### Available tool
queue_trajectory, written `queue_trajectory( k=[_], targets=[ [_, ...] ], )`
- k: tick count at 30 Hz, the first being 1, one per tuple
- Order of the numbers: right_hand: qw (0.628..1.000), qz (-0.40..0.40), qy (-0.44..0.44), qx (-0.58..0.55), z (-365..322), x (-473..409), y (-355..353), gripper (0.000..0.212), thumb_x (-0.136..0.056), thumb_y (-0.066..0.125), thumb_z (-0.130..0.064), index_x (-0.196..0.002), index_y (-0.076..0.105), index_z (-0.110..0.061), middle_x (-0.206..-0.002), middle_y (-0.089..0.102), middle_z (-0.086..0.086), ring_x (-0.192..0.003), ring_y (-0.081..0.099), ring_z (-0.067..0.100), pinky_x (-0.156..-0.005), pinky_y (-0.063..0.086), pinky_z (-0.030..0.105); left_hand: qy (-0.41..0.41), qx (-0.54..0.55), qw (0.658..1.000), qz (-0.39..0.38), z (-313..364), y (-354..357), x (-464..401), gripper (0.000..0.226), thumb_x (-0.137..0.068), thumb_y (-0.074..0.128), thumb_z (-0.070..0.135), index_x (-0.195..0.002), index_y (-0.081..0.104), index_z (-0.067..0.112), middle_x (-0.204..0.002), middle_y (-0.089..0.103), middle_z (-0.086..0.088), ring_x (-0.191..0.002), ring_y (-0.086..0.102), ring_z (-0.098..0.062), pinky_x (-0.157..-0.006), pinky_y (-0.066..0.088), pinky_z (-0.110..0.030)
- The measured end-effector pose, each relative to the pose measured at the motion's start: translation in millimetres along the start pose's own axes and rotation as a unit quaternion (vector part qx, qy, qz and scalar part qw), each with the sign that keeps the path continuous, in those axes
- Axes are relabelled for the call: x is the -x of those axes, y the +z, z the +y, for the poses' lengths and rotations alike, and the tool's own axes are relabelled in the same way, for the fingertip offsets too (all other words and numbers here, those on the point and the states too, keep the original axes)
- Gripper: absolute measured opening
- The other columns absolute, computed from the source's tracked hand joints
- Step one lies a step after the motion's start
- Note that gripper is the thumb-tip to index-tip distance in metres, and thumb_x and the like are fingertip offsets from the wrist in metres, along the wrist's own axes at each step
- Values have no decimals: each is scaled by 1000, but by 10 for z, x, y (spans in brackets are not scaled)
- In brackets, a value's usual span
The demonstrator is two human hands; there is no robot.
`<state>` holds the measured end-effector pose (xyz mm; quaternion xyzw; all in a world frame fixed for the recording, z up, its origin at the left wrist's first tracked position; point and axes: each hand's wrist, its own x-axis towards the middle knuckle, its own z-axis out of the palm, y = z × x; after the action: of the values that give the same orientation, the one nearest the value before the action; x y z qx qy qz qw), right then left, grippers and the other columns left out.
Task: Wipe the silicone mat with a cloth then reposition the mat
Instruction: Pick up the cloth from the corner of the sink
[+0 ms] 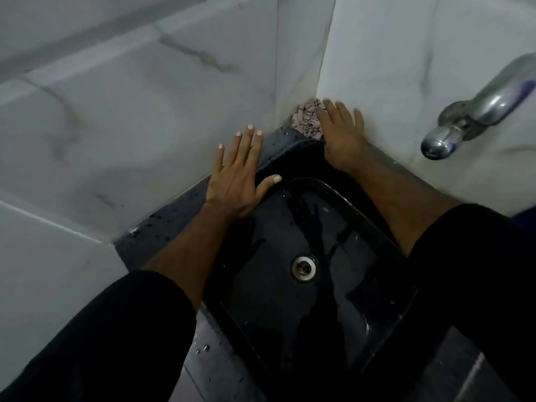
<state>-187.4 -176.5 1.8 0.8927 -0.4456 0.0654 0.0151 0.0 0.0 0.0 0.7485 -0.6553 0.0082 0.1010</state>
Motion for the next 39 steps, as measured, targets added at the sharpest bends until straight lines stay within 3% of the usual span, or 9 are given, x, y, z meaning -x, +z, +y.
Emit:
queue_trajectory(
  k=[6,14,19,24,26,29,34,37,39],
  targets=[
    [998,-33,-25,38,193,-379,250,85,-77,69,-8,-149,23,-13,-161,15,7,-148,12,31,-115,9,58,17,-32,999,-6,-106,217,-255,86,-89,14,72,-153,-7,19,-161,-7,0,-148,-4,-20,-119,4,-48],
    [999,-24,-15,24,254,-531,403,64,-84,59,-4,-143,37,-14,-156,28,8,-146,19,31,-116,12,52,22,-36,999,-15,-164,374,-233,86,-90,14,72,-153,-6,18,-161,-6,-1,-148,-4,-19,-119,3,-46],
    [999,35,-30,15,175,-581,322,40,-81,55,1,-120,52,-7,-127,56,15,-123,45,32,-100,33,42,11,-36,999,-13,-200,320,-183,86,-89,14,73,-153,-8,20,-161,-9,1,-148,-6,-18,-119,2,-46],
    [987,72,-8,-147,133,-226,156,44,-86,45,-2,-130,48,0,-121,57,26,-110,54,40,-91,40,44,1,-23,1000,1,-131,181,-59,85,-89,12,73,-153,-7,20,-161,-7,1,-148,-3,-19,-119,4,-46],
    [965,82,43,-245,85,19,68,36,-89,44,-3,-124,51,0,-119,59,25,-108,56,36,-87,40,34,3,-14,1000,4,-24,123,33,85,-89,13,73,-153,-6,20,-161,-6,0,-148,-2,-20,-119,6,-47],
    [898,89,149,-404,2,439,-97,28,-93,49,-9,-119,56,-4,-114,64,11,-101,58,18,-78,36,17,7,10,1000,0,184,39,199,85,-90,15,72,-153,-4,19,-161,-5,0,-148,-2,-20,-119,7,-48],
    [626,82,296,-717,-55,1442,-424,19,-89,52,-7,-87,70,-11,-86,74,9,-81,70,24,-82,55,40,44,28,999,-16,616,-68,672,85,-89,13,73,-153,-6,21,-161,-8,1,-148,-4,-19,-119,6,-47],
    [500,86,326,-797,-5,2097,-598,23,-91,47,-11,-97,69,-5,-84,75,12,-77,71,24,-78,56,39,75,41,996,-28,951,-124,999,85,-88,14,73,-153,-7,21,-161,-10,2,-148,-5,-18,-119,4,-46],
    [442,73,326,-832,43,2426,-693,31,-95,48,-22,-112,65,-4,-96,74,11,-89,71,24,-81,57,38,90,50,994,-28,1161,-149,1155,85,-88,14,73,-153,-7,21,-161,-9,2,-148,-5,-18,-118,2,-45]
  ],
)
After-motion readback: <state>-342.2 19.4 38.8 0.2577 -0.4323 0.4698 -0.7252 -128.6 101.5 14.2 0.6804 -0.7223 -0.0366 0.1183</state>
